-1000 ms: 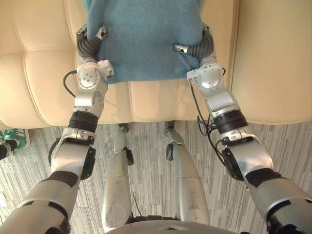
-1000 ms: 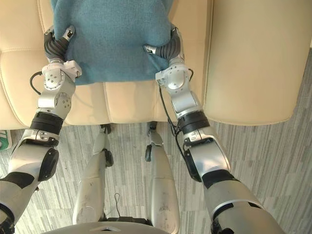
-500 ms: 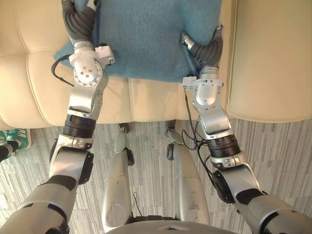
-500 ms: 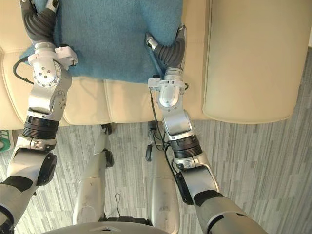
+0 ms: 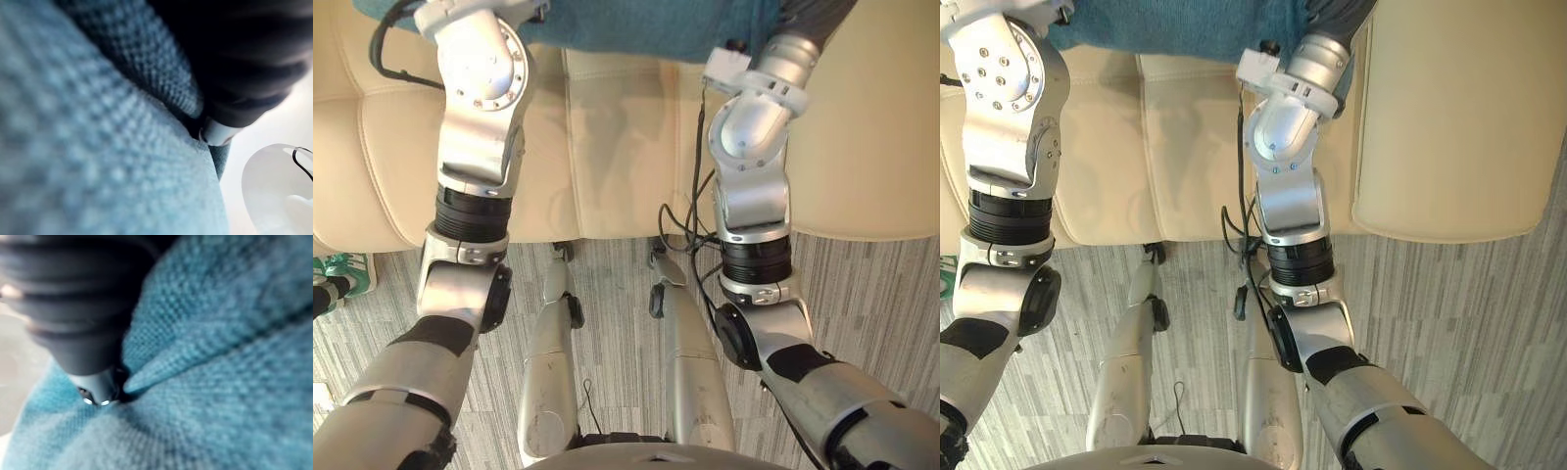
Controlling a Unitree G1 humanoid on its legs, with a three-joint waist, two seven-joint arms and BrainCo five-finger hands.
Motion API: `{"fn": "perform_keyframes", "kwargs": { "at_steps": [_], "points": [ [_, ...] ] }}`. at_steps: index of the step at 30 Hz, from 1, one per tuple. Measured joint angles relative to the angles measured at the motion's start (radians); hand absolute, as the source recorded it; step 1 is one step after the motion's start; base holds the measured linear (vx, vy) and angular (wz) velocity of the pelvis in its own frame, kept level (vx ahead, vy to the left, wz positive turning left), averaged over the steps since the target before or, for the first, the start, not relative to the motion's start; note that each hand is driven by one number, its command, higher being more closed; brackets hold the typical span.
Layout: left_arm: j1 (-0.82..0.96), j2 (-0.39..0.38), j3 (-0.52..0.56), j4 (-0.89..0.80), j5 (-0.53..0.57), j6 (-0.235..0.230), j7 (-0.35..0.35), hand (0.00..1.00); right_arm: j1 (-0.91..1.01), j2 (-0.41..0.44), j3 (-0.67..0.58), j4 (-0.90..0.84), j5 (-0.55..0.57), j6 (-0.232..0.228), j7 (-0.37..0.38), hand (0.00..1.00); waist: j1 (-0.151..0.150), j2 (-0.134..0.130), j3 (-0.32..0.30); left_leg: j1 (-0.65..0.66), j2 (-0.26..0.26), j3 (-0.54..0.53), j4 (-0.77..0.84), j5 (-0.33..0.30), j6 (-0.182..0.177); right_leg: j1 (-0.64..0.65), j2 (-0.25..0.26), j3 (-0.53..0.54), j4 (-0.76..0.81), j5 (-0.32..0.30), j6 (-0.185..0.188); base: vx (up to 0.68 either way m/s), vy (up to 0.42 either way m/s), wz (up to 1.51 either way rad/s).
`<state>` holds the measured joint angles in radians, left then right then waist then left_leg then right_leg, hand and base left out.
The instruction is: Pick up cushions and gather them together orderly.
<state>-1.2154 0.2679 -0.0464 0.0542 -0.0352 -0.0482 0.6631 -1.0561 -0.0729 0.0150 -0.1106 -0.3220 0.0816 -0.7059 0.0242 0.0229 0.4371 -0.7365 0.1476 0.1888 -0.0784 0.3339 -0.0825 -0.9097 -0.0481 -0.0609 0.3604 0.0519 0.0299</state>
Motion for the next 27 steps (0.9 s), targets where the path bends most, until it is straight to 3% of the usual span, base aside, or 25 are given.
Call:
{"fn": "perform_keyframes", "kwargs": {
  "at_steps": [5,12,13,21,27],
  "points": [
    [-0.048,-0.015,0.010,0.044,0.023,0.002,0.033,1.00,-0.089,0.028,-0.047,0.070,-0.038,-0.011,-0.039,1.00,0.007,0.000,0.000,-0.020,0.003,-0.014,0.000,0.007,-0.002,-0.014,-0.004,-0.008,0.006,-0.002,-0.002,-0.05,-0.078,0.05],
    [-0.112,-0.015,0.037,0.130,0.072,0.043,0.058,1.00,-0.242,0.024,-0.100,0.254,-0.039,-0.009,-0.067,1.00,0.030,0.000,0.000,-0.079,0.005,-0.037,0.000,0.029,-0.004,-0.077,-0.006,-0.029,0.042,-0.009,-0.013,-0.07,-0.073,0.08],
    [-0.125,-0.015,0.038,0.147,0.082,0.051,0.063,0.00,-0.262,0.023,-0.107,0.280,-0.039,-0.007,-0.071,0.00,0.031,0.000,0.000,-0.092,0.007,-0.052,0.000,0.034,-0.008,-0.088,-0.007,-0.040,0.056,-0.018,-0.016,-0.06,-0.073,0.18],
    [-0.247,-0.014,0.053,0.205,0.099,0.070,0.109,0.00,-0.442,-0.045,-0.115,0.370,-0.037,0.013,-0.113,0.00,0.057,0.001,0.000,-0.182,0.003,-0.084,-0.001,0.052,-0.012,-0.178,-0.021,-0.072,0.109,-0.041,-0.022,-0.08,-0.098,0.14],
    [-0.258,-0.011,0.057,0.243,0.097,0.072,0.134,0.00,-0.460,-0.062,-0.145,0.372,0.013,0.013,-0.181,0.00,0.066,0.001,0.000,-0.227,-0.005,-0.114,-0.001,0.060,-0.024,-0.232,-0.041,-0.097,0.170,-0.080,-0.030,-0.05,-0.116,0.17]
  ]
}}
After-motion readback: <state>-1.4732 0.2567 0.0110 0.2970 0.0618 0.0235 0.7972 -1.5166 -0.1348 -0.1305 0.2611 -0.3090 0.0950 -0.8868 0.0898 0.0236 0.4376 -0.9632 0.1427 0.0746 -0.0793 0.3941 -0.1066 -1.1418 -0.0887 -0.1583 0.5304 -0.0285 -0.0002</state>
